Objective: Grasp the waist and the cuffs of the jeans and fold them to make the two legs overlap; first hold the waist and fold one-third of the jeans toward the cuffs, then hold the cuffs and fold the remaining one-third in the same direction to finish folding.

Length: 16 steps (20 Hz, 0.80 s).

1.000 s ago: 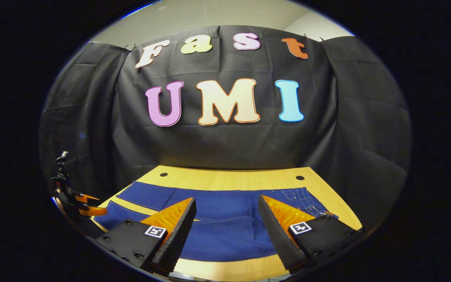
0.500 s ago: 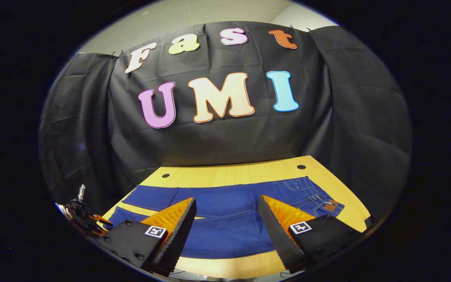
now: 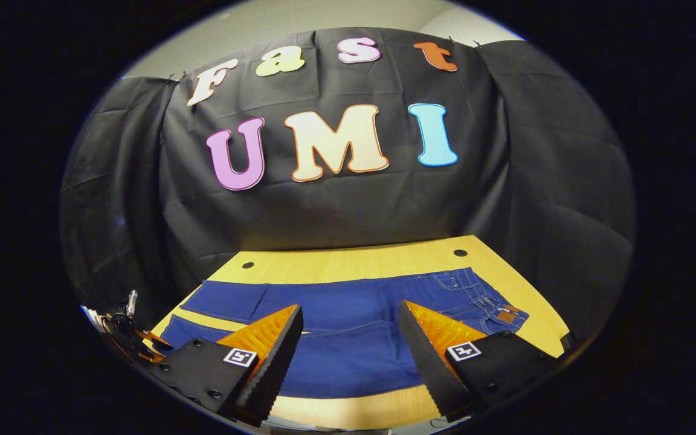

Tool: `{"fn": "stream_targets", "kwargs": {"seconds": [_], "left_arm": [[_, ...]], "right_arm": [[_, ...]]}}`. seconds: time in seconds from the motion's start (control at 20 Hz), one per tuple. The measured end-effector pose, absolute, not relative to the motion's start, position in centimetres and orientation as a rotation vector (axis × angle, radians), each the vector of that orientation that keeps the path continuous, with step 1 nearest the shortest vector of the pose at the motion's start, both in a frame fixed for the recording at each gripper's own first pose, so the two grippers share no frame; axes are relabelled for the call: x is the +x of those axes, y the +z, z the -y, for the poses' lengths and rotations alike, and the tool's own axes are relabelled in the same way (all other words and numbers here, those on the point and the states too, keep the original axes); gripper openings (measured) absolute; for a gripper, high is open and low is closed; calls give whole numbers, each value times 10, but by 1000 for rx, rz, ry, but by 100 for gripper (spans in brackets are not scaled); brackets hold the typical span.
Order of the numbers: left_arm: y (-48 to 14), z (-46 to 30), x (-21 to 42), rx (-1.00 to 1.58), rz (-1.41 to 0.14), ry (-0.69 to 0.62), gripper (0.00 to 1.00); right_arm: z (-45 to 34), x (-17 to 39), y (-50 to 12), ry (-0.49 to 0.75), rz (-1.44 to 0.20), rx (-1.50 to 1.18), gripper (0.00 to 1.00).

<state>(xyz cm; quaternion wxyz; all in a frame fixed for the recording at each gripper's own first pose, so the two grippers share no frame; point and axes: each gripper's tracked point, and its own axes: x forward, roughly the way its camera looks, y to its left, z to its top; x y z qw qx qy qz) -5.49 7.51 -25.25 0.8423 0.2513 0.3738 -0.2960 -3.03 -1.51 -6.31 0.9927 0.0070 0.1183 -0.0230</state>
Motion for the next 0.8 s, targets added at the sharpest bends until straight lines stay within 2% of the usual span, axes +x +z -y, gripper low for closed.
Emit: {"fn": "stream_targets", "kwargs": {"seconds": [0.25,0.4,0.5,0.55,0.65,0.7,0.75,0.8], "left_arm": [[-253,-71,-55,550,-780,-660,92],[-254,-73,-56,581,-792,-680,83],[-254,-71,-59,605,-795,-696,58],[-254,-71,-59,606,-808,-692,53],[-253,-74,-53,608,-826,-661,52],[-250,-74,-50,611,-800,-658,37],[-250,-70,-50,626,-783,-668,21],[-249,-69,-50,628,-776,-676,5]], "right_arm": [[16,-23,-69,-59,-248,20,98],[14,-19,-75,-55,-264,28,98],[11,-17,-78,-47,-270,34,98],[11,-14,-80,-45,-272,34,98],[12,-12,-83,-42,-280,31,98],[12,-11,-83,-39,-281,28,98],[12,-9,-85,-37,-284,25,94],[13,-9,-86,-34,-288,26,98]]}}
